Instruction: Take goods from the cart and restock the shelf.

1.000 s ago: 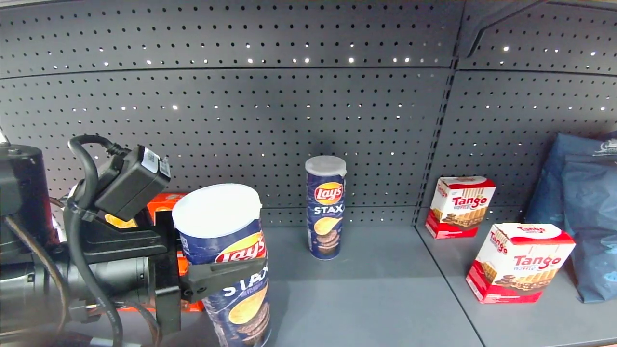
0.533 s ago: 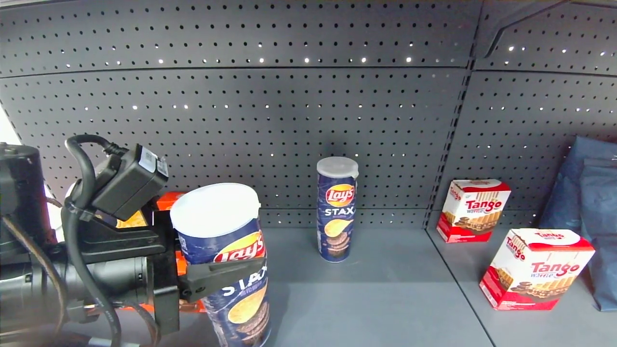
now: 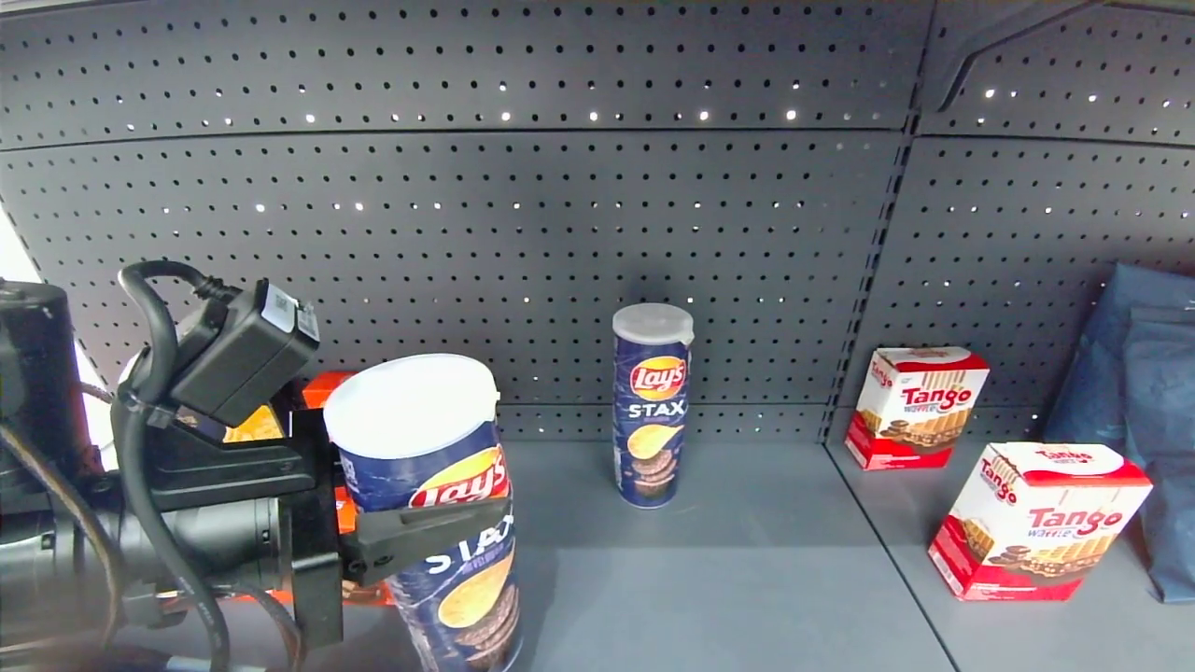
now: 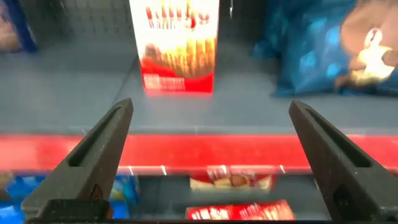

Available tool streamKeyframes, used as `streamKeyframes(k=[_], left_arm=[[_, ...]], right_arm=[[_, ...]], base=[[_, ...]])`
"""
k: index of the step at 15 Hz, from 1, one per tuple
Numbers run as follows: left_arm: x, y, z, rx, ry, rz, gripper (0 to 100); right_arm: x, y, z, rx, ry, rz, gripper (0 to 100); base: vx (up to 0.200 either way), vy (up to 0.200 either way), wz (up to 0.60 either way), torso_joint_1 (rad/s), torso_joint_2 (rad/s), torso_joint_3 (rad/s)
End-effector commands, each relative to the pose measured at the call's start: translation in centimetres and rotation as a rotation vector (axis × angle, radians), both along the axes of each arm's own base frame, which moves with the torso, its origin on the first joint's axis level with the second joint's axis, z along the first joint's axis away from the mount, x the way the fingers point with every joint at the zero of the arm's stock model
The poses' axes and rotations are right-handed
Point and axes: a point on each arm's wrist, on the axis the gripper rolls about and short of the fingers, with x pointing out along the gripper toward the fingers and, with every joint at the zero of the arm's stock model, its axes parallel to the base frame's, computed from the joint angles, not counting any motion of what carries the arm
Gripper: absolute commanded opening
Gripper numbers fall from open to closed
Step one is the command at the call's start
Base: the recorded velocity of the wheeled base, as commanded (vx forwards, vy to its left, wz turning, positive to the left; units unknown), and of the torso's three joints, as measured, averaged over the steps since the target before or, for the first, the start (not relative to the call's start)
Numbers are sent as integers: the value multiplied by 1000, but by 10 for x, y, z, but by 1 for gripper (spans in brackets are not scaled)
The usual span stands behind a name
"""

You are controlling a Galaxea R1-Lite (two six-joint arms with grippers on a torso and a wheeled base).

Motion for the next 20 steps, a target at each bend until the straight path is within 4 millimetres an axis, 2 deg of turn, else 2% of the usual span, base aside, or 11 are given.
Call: streamKeyframes(k=[1, 2, 3, 4, 6, 8, 10, 11, 13, 16, 20], left_arm=[[0, 2, 4, -9, -12, 20, 0], [1, 4, 5, -7, -16, 45, 0], [0, 5, 3, -3, -9, 49, 0], [0, 5, 1, -2, -7, 51, 0], [1, 5, 1, -1, -5, 52, 0], [7, 2, 0, 0, -3, 46, 0], [11, 0, 2, -1, -4, 43, 0], [12, -1, 5, -5, -11, 41, 0], [16, -2, 7, -12, -10, 29, 0], [21, -5, 6, -12, -1, 17, 0], [26, -8, 10, -18, -12, 12, 0]], right_arm=[[21, 2, 94, 48, -21, 170, 100], [22, 4, 104, -60, -17, 240, 100], [24, 4, 124, -84, -18, 269, 100], [28, 5, 133, -87, -4, 288, 100], [66, 12, 146, -144, 113, 428, 100], [100, 26, 148, -186, 177, 562, 100], [127, 49, 143, -203, 232, 701, 100], [137, 58, 140, -213, 264, 724, 100], [172, 80, 134, -231, 329, 733, 100], [208, 103, 143, -231, 296, 747, 100], [235, 130, 130, -257, 306, 808, 100]], base=[[0, 0, 0, 0, 0, 0], [0, 0, 0, 0, 0, 0], [0, 0, 0, 0, 0, 0], [0, 0, 0, 0, 0, 0], [0, 0, 0, 0, 0, 0], [0, 0, 0, 0, 0, 0], [0, 0, 0, 0, 0, 0], [0, 0, 0, 0, 0, 0], [0, 0, 0, 0, 0, 0], [0, 0, 0, 0, 0, 0], [0, 0, 0, 0, 0, 0]])
